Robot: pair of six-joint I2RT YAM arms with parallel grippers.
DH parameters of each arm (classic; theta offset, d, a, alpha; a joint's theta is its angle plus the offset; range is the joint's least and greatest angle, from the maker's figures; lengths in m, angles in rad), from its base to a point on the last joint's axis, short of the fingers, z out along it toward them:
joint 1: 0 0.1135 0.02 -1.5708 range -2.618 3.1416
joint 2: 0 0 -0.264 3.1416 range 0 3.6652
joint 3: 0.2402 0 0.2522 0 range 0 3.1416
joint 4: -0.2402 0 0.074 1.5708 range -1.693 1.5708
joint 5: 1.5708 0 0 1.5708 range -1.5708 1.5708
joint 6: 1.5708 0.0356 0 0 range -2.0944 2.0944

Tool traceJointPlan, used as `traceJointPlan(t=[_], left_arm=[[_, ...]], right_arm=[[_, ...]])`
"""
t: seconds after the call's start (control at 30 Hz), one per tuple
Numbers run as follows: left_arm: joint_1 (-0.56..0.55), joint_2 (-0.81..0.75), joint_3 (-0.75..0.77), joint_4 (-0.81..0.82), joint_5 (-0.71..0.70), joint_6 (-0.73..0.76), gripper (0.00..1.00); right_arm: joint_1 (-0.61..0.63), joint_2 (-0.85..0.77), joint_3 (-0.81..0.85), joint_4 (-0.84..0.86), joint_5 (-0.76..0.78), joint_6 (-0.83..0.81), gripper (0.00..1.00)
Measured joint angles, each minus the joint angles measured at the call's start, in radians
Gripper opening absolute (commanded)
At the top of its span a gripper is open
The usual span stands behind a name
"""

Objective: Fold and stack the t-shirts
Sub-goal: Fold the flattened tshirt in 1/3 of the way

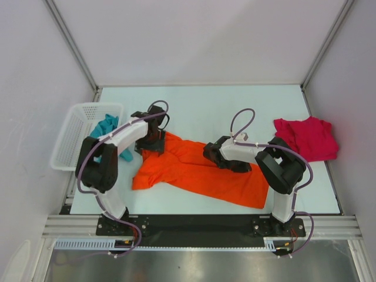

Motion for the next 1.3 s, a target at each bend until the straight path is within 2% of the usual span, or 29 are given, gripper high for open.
traceJointPlan(t=[0.33, 0.47, 0.67, 0.9, 1.3], left_arm=[[0.000, -0.340, -0.162, -0.112, 0.000, -0.032, 0.78], [0.000, -0.417, -0.226, -0.154, 0.000, -0.048, 0.78], [0.000, -0.428, -0.314, -0.179, 0.003, -0.060, 0.78], [-0.001, -0.425, -0.320, -0.184, 0.004, -0.065, 0.78], [-0.007, -0.360, -0.320, -0.172, -0.004, -0.072, 0.79]], right_arm=[[0.018, -0.005, -0.003, -0.013, -0.010, -0.002, 0.02], [0.054, -0.032, -0.017, -0.041, -0.020, 0.009, 0.02], [0.134, -0.061, -0.029, -0.088, -0.059, 0.041, 0.02], [0.206, -0.061, -0.024, -0.125, -0.093, 0.070, 0.02], [0.152, -0.032, 0.018, -0.154, -0.035, 0.082, 0.00]])
